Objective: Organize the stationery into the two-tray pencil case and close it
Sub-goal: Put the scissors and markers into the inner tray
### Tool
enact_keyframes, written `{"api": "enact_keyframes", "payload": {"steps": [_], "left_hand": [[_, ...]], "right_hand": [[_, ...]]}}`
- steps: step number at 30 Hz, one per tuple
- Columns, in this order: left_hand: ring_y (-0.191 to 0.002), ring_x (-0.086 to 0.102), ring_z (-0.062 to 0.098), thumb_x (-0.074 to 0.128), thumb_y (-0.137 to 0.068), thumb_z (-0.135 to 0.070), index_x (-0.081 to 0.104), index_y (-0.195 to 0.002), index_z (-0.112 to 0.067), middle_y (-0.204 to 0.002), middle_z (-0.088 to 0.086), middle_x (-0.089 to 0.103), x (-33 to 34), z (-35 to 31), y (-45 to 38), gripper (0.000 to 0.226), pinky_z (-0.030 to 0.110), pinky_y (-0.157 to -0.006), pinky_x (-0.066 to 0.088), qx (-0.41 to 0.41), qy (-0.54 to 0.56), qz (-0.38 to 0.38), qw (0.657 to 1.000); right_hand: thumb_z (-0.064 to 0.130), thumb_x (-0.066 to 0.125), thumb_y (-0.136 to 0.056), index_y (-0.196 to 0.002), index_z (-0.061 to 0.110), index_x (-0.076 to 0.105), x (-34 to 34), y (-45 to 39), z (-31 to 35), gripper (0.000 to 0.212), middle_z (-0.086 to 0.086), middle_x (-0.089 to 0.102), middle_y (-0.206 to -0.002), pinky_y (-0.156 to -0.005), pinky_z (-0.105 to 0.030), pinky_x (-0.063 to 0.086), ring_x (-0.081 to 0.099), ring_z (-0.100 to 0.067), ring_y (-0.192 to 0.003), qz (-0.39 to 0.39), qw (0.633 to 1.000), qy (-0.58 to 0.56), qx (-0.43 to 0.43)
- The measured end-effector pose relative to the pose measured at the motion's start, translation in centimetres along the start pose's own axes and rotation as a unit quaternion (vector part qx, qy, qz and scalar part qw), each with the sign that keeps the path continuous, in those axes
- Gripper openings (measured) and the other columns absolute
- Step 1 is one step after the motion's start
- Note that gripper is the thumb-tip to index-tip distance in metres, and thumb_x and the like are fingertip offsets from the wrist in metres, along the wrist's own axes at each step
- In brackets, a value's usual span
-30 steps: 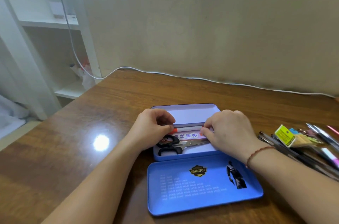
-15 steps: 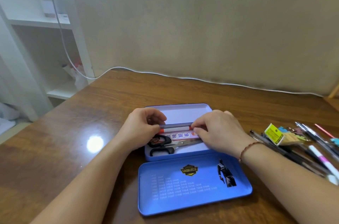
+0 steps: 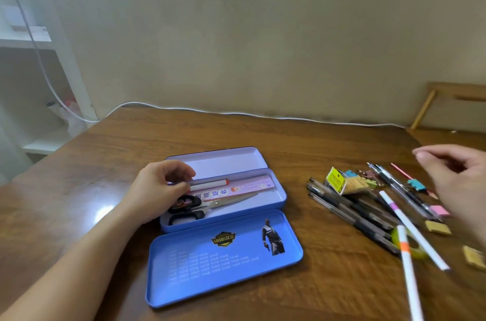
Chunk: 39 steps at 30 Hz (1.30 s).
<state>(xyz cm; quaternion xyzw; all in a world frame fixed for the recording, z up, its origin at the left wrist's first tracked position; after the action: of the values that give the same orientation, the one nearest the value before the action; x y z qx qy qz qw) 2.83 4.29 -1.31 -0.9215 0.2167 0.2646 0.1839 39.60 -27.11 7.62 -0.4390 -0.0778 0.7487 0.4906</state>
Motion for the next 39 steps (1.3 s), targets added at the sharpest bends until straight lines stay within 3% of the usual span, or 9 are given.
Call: {"api": "enact_keyframes", "payload": {"steps": [3,8,12,17,23,27,29,34,39], "left_hand": [[-0.069,0.066,-0.002,0.068,-0.08,0.008,0.072,-0.08,-0.024,-0.079,-0.003,0.075,0.0,-0.5,0.3,0.032,0.012,-0.069,0.05,0.005,-0.003,0.004,1.0],[-0.082,0.068,0.007,0.075,-0.084,-0.022,0.072,-0.091,-0.03,-0.087,-0.012,0.074,-0.1,-1.7,1.1,0.011,0.015,-0.074,0.051,0.024,0.003,0.025,0.999],[-0.101,0.063,-0.002,0.074,-0.057,-0.063,0.064,-0.111,-0.046,-0.106,-0.018,0.067,0.8,-2.4,2.5,0.057,0.022,-0.088,0.048,0.052,-0.07,0.094,0.992],[-0.114,0.055,-0.007,0.079,-0.055,-0.061,0.059,-0.122,-0.035,-0.12,-0.025,0.058,1.8,-4.0,3.2,0.075,0.004,-0.092,0.041,0.099,-0.069,0.138,0.983],[-0.119,0.052,-0.008,0.082,-0.058,-0.057,0.054,-0.126,-0.039,-0.13,-0.018,0.055,1.8,-4.2,3.4,0.075,0.005,-0.094,0.039,0.102,-0.072,0.147,0.981],[-0.128,0.047,0.005,0.076,-0.06,-0.069,0.05,-0.13,-0.046,-0.134,-0.024,0.051,1.9,-2.9,3.0,0.078,0.033,-0.108,0.04,0.09,-0.124,0.162,0.975],[-0.128,0.046,0.009,0.069,-0.066,-0.071,0.05,-0.13,-0.047,-0.132,-0.025,0.052,1.7,-2.5,2.8,0.071,0.041,-0.108,0.04,0.087,-0.128,0.157,0.975],[-0.104,0.059,0.008,0.065,-0.08,-0.042,0.063,-0.106,-0.042,-0.108,-0.021,0.064,0.3,-3.7,2.2,0.026,0.018,-0.086,0.046,0.145,-0.072,0.043,0.986],[-0.089,0.062,0.01,0.062,-0.082,-0.021,0.067,-0.091,-0.033,-0.093,-0.02,0.066,-0.3,-4.8,2.2,0.016,0.007,-0.076,0.041,0.181,-0.029,-0.026,0.983]], "right_hand": [[0.044,0.062,-0.083,-0.082,0.039,0.07,-0.6,0.5,-2.0,0.009,0.021,0.067,-0.079,-0.044,-0.013,0.049,0.064,-0.004,-0.071,-0.001,0.999,0.039,0.038],[0.035,0.074,-0.08,-0.065,0.03,0.07,1.9,0.8,-2.7,0.016,0.009,0.067,-0.065,-0.046,-0.025,0.044,0.062,-0.012,-0.062,0.194,0.966,0.155,0.065],[0.048,0.076,-0.074,-0.06,0.023,0.068,3.4,2.2,-2.8,0.029,0.005,0.066,-0.061,-0.05,-0.026,0.044,0.06,-0.011,-0.062,0.322,0.919,0.215,0.078],[0.044,0.073,-0.078,-0.068,0.026,0.069,4.8,3.5,-2.7,0.021,0.006,0.067,-0.073,-0.057,-0.022,0.048,0.061,-0.007,-0.07,0.394,0.887,0.227,0.08],[0.042,0.073,-0.073,-0.059,0.033,0.068,5.1,2.8,-4.4,0.017,0.009,0.068,-0.061,-0.053,-0.025,0.054,0.063,-0.006,-0.06,0.345,0.906,0.232,0.077],[0.038,0.076,-0.071,-0.076,0.055,0.057,3.3,1.0,-4.5,0.026,0.037,0.059,-0.069,-0.04,-0.028,0.049,0.056,-0.001,-0.046,0.202,0.956,0.211,-0.026],[0.039,0.071,-0.079,-0.083,0.056,0.056,2.7,0.9,-2.3,0.023,0.033,0.061,-0.083,-0.044,-0.027,0.051,0.059,0.0,-0.054,0.182,0.97,0.141,-0.074],[0.044,0.052,-0.088,-0.096,0.042,0.061,6.3,3.2,10.9,0.012,0.03,0.061,-0.087,-0.058,-0.019,0.045,0.058,0.001,-0.084,0.199,0.947,0.066,-0.241],[0.037,0.055,-0.093,-0.098,0.032,0.065,15.2,5.7,18.8,0.012,0.014,0.065,-0.095,-0.075,-0.032,0.043,0.056,-0.016,-0.092,0.235,0.895,0.143,-0.35]]}}
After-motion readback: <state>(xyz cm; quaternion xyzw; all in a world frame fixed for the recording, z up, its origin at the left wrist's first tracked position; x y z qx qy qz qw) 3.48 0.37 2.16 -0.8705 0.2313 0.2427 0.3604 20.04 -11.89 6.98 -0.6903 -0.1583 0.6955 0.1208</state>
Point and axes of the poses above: each hand's wrist, its own y-axis away from the middle knuckle, its own x-axis out of the palm, z = x × y, the point moved 9 cm from there along -y, towards the middle knuckle
